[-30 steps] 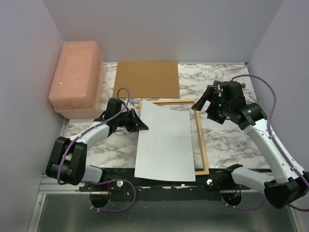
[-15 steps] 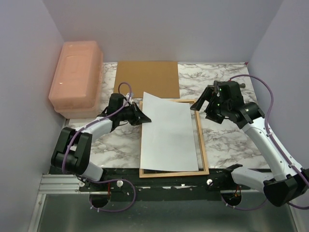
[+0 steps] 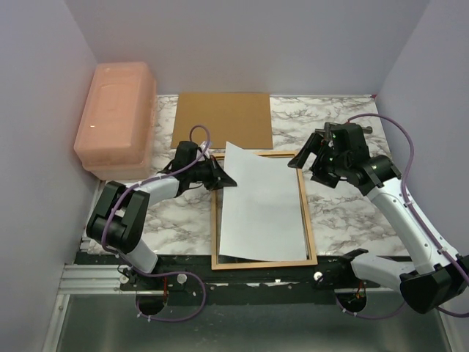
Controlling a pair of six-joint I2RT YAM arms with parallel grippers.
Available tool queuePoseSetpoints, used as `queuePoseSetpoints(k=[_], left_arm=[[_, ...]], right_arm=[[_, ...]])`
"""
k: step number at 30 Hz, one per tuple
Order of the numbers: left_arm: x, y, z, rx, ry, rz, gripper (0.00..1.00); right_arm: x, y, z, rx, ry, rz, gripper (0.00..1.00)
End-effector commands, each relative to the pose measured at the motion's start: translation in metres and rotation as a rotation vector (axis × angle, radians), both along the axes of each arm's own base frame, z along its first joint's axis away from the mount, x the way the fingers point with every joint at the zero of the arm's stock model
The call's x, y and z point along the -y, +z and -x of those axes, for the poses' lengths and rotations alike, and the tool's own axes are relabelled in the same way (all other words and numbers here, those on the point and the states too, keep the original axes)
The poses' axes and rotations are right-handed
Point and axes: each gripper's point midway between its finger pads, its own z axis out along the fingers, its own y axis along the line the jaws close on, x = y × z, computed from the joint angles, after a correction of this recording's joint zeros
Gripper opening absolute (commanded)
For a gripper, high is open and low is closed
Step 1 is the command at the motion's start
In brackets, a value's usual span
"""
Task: Put the photo into the frame
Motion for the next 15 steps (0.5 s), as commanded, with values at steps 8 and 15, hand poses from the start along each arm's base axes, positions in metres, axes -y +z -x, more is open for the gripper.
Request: queuePoseSetpoints(k=[8,15], left_arm=[[0.0121,0.0051,-0.0057,0.055,0.036,-0.013,0.01],[0.0188,0.0012,-0.0002,0.05,0.041,-0.005,0.03]], right_arm=[[-0.0054,-0.0034,0.0008,0.0,0.029,-0.017,1.0],[-0.0083,-0.003,0.0008,-0.003,0.039,-0.027,1.0]])
